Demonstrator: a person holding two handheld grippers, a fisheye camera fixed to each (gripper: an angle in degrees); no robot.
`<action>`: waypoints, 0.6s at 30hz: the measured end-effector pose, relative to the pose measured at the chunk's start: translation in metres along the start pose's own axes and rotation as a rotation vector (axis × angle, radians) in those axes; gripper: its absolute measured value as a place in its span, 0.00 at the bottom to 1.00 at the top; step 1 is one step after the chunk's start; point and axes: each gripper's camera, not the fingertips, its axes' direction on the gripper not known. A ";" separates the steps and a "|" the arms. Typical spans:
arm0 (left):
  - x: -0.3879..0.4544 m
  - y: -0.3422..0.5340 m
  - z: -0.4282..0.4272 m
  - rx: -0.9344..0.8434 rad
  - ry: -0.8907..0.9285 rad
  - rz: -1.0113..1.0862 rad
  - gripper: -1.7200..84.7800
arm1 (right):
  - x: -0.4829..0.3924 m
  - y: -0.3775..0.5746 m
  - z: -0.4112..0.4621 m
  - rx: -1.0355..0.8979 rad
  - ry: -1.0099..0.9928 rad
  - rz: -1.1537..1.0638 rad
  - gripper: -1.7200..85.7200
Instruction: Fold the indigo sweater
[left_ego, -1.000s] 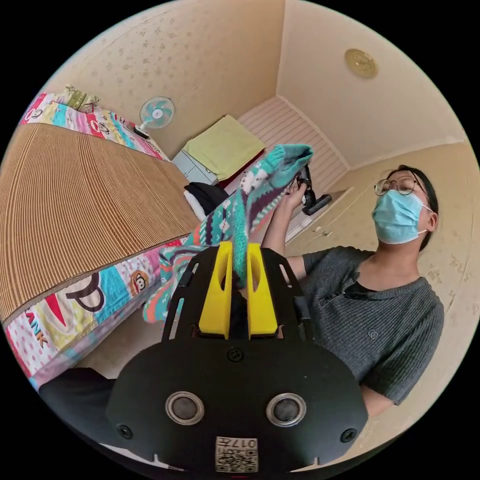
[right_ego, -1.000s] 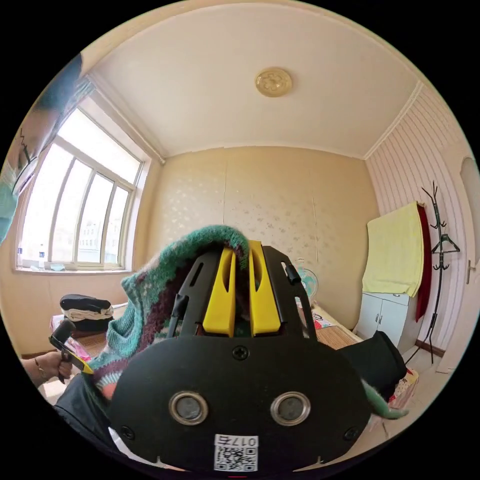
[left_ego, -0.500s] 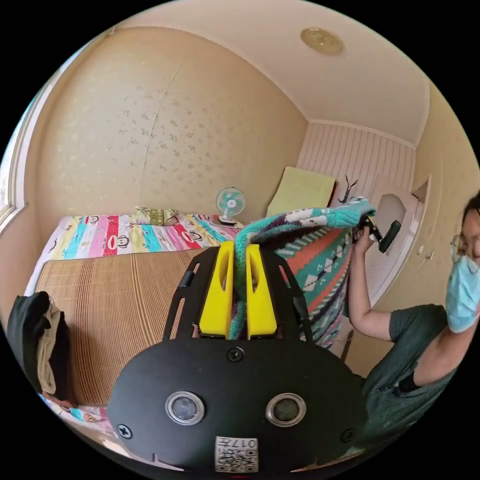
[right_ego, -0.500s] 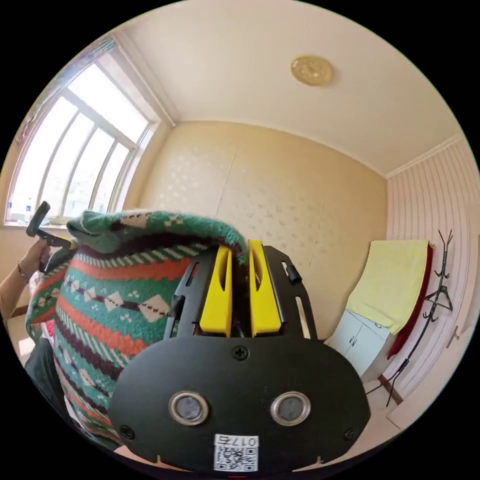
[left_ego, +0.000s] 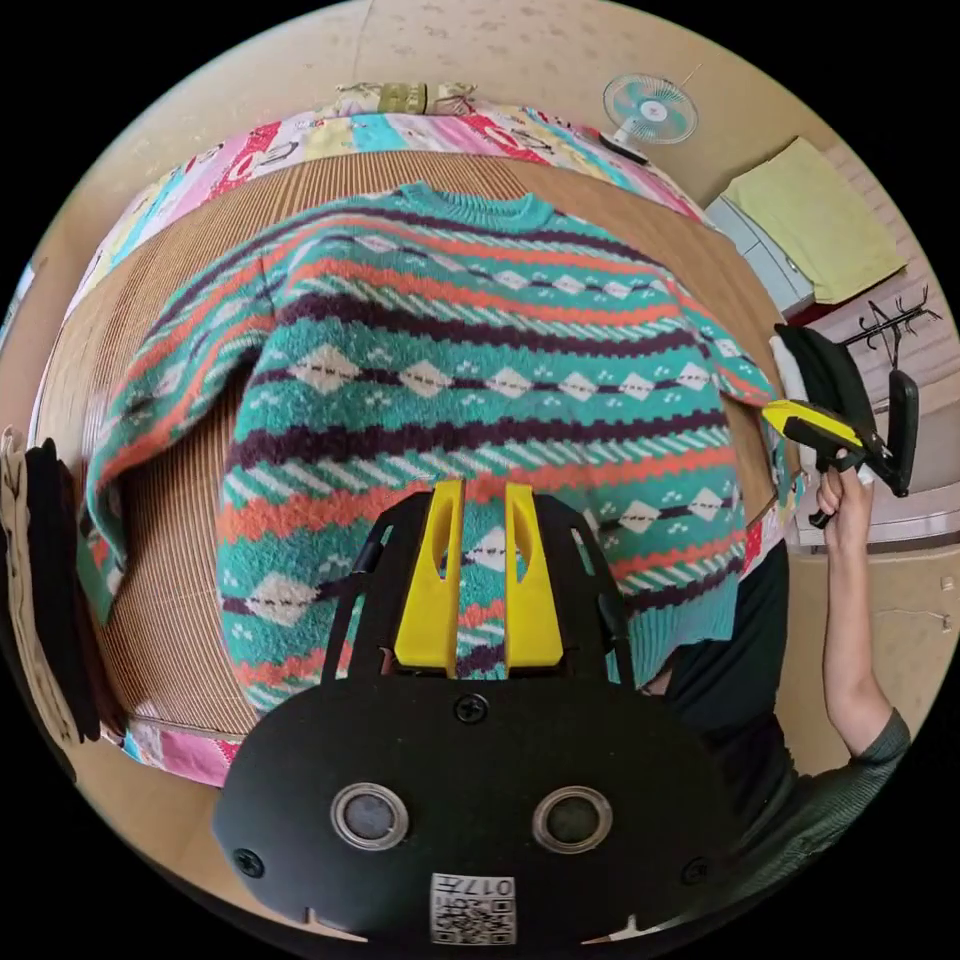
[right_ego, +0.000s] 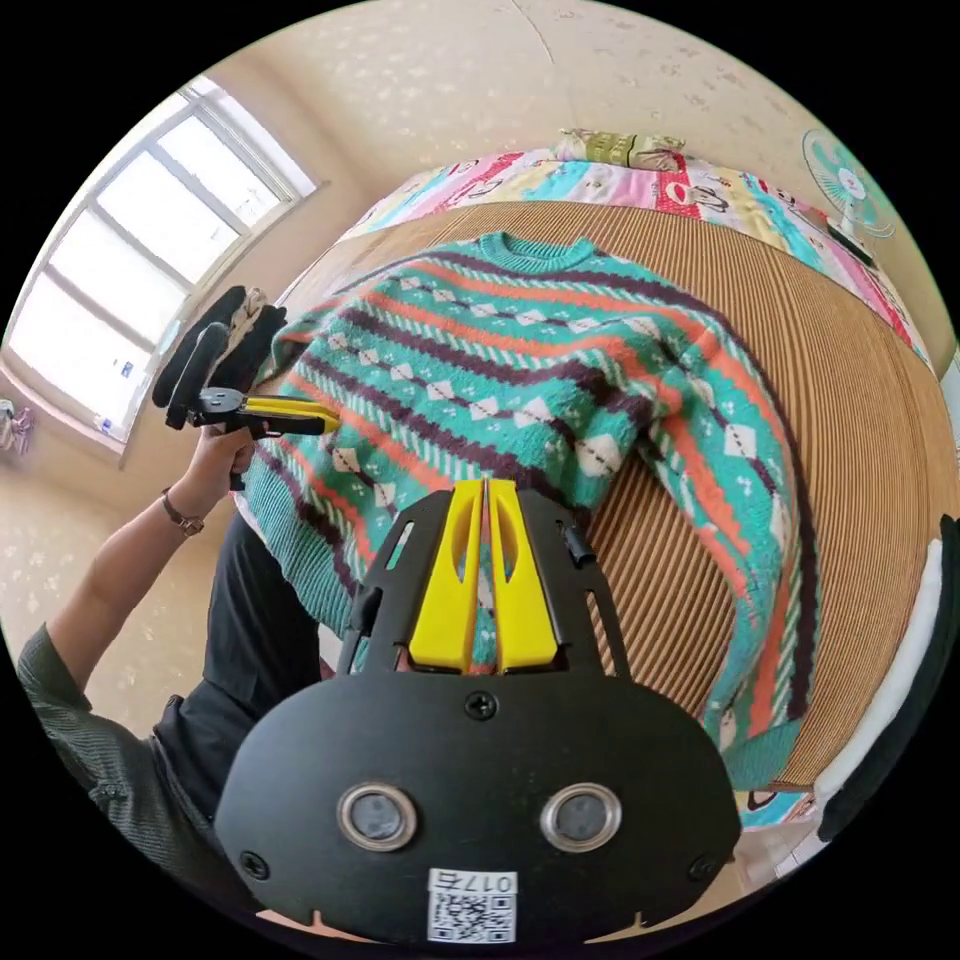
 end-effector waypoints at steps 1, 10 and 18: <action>-0.003 0.025 -0.010 0.138 0.007 -0.010 0.09 | -0.001 0.010 0.034 -0.055 0.057 0.032 0.03; 0.010 0.157 -0.036 0.221 0.346 -0.206 0.01 | 0.004 0.133 0.018 0.048 0.595 0.067 0.02; -0.147 0.211 -0.126 0.531 0.590 -0.559 0.13 | 0.037 0.175 -0.078 0.487 0.355 0.161 0.02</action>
